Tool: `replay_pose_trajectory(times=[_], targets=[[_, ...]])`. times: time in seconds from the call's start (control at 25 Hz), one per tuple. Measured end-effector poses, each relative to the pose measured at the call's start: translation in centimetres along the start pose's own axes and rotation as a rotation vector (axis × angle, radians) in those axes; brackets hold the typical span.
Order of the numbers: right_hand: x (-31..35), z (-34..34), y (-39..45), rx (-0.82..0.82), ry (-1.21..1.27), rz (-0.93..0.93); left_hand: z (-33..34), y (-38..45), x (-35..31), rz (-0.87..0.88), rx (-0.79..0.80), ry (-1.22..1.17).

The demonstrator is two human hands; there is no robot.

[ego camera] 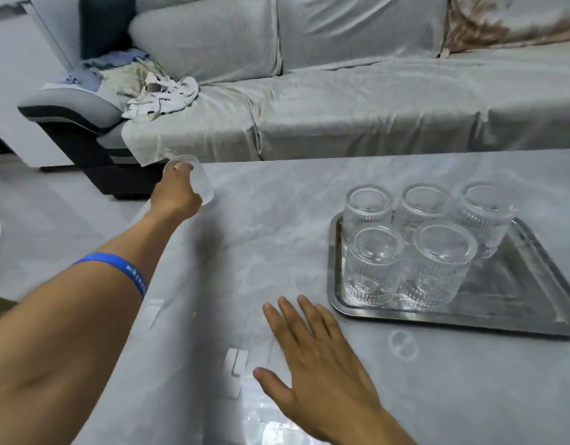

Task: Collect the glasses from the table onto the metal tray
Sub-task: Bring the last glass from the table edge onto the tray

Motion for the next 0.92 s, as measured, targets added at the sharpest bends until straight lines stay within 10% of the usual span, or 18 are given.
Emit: replay_pose_trajectory(times=[0.24,0.6,0.92], targets=[[-0.6,-0.6,-0.4,0.006,0.213,0.045,-2.1,-6.0,-1.9,0.063,-0.241,-0.138],[-5.2,-17.9,-3.6,-0.218,1.726,0.428,-9.1,-29.2,-17.8,0.697,-0.411,-0.732],[-14.0,-20.6,-9.6,-0.693,1.527,0.754,-5.8,-33.3,-24.5,0.774,-0.054,-0.900]])
Point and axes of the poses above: each hand's wrist, its own y-axis towards the middle knuckle, its own z-axis out of the palm, x = y × z, the point moved 3 cm from there along y, towards the middle knuckle, and after that the axes turned 1 degree about z, right-handed, at the moved point
